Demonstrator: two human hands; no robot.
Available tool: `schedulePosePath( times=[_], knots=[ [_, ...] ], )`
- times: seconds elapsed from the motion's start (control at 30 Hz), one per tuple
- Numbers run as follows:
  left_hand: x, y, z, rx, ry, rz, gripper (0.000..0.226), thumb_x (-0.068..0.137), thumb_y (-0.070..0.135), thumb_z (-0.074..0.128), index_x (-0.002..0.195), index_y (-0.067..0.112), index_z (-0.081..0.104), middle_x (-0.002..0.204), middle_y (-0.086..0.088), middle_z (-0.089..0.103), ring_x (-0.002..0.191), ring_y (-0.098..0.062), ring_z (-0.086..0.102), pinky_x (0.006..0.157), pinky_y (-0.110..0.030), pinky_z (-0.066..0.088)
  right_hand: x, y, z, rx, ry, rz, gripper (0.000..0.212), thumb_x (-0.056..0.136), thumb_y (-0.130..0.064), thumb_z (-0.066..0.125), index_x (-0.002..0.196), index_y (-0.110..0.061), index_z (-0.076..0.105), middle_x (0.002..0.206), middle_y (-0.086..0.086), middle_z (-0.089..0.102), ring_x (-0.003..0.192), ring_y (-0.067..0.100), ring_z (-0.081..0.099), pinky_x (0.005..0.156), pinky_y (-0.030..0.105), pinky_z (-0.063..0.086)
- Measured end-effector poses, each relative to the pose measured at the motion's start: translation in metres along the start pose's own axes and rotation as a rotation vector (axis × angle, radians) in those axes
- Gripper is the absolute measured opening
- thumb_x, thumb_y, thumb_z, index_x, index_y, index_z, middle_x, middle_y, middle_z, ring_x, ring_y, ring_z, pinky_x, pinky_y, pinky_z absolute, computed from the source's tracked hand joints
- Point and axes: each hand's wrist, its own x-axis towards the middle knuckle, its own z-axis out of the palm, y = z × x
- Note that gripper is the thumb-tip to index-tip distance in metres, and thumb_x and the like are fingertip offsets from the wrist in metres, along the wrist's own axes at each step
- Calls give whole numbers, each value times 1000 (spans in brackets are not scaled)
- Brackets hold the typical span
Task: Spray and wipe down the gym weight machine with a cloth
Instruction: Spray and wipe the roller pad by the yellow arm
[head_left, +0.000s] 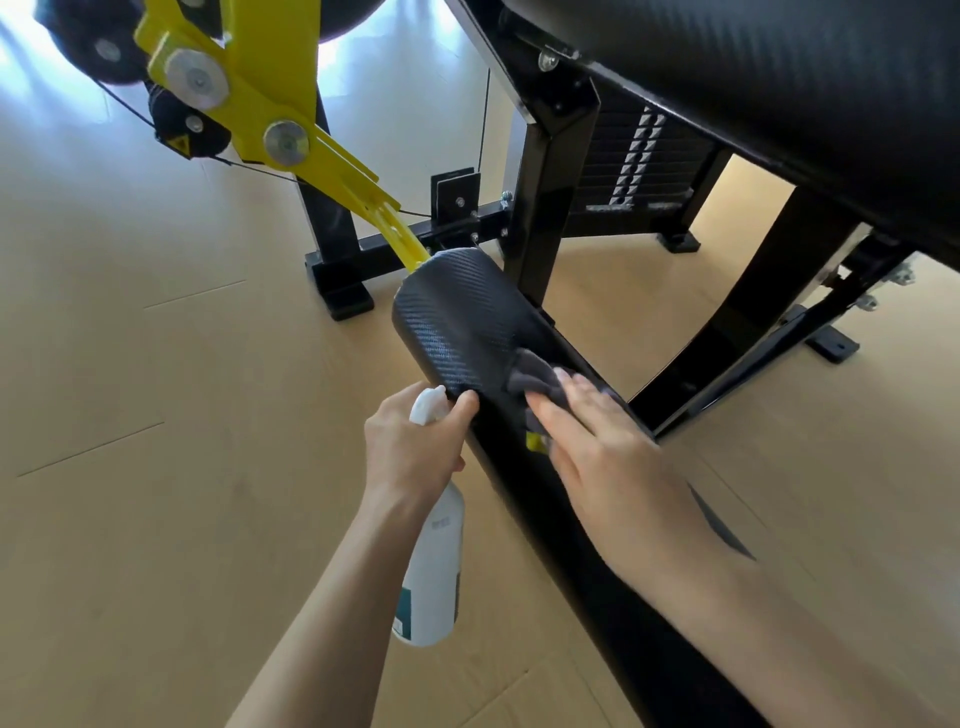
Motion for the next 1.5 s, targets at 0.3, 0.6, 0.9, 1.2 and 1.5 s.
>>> schedulePosePath(
  times=[0.3, 0.6, 0.9, 1.2, 1.5],
  knots=[
    [-5, 5, 4, -65, 17, -40, 43, 96, 28, 72, 69, 33, 40, 78, -17, 63, 52, -14, 56, 40, -5, 38, 145, -14, 26, -46, -133, -142, 50, 105, -15, 45, 154, -22, 35, 162, 11, 27, 152, 26, 19, 122, 34, 12],
    [5, -4, 5, -62, -16, -3, 41, 94, 26, 75, 69, 35, 45, 71, -14, 63, 45, -12, 53, 44, -13, 44, 57, 16, 17, -29, -5, -305, 44, 94, -12, 66, 137, -15, 61, 145, 13, 54, 138, 28, 47, 115, 43, 37],
    [11, -12, 12, -31, -2, -39, 38, 96, 20, 72, 71, 35, 47, 73, -17, 62, 42, -11, 52, 43, -12, 41, 218, -41, 46, -434, -325, -536, 35, 103, -18, 50, 138, -19, 52, 148, 4, 45, 145, 22, 28, 120, 37, 17],
    [19, -16, 16, -21, -2, 34, 19, 94, 15, 73, 76, 12, 70, 60, -10, 61, 41, -9, 52, 42, -14, 42, 84, 15, 17, -145, -164, -485, 50, 86, -3, 71, 133, -12, 60, 149, 16, 48, 143, 29, 39, 119, 43, 29],
    [14, -13, 19, 8, 43, 22, 23, 93, 12, 70, 79, -6, 64, 76, -31, 62, 41, -8, 50, 43, -8, 40, 208, 20, 17, 423, -193, 8, 38, 107, -25, 41, 142, -29, 53, 147, 0, 50, 132, 24, 49, 103, 30, 39]
  ],
)
